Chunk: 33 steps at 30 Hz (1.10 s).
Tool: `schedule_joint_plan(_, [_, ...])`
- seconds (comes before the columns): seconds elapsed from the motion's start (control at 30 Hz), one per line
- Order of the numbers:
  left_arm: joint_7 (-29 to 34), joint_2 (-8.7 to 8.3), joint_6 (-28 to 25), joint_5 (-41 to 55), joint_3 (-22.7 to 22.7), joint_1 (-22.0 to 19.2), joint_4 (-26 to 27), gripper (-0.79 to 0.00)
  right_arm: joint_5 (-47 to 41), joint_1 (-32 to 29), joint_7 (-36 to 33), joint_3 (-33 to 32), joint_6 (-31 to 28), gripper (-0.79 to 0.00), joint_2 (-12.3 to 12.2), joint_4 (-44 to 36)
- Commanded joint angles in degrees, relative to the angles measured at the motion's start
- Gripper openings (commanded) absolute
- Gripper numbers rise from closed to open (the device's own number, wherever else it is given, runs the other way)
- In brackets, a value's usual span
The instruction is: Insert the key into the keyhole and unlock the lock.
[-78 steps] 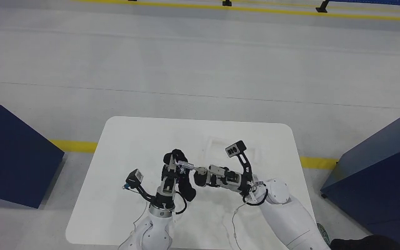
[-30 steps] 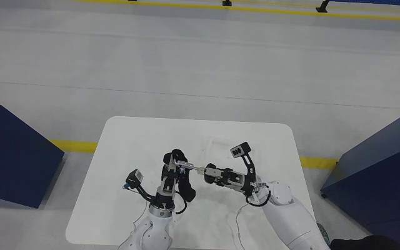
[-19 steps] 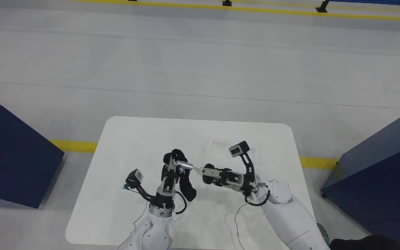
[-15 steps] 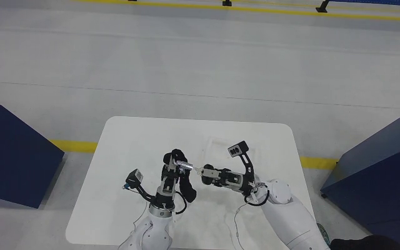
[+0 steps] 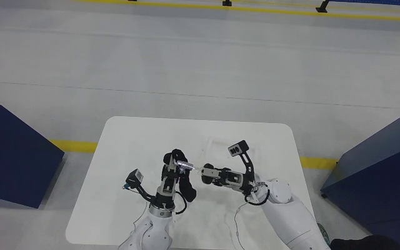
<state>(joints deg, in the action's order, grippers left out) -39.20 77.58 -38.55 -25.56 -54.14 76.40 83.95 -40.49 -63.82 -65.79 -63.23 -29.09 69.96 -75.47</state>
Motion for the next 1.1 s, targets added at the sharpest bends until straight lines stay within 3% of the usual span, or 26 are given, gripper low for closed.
schedule_joint_plan(0.0, [0.0,0.0,0.0,0.0,0.0,0.0,0.0,-0.785,0.0,0.0,0.0,-0.1,0.1,-0.785,0.0,0.0])
schedule_joint_plan(0.37, [0.0,0.0,0.0,0.0,0.0,0.0,0.0,-0.785,2.8,-0.4,1.7,-0.1,2.6,-0.785,-0.1,-3.3])
schedule_joint_plan(1.07, [0.0,0.0,0.0,0.0,0.0,0.0,0.0,-0.785,-16.6,0.3,-4.1,1.0,27.8,-0.785,0.5,-0.2])
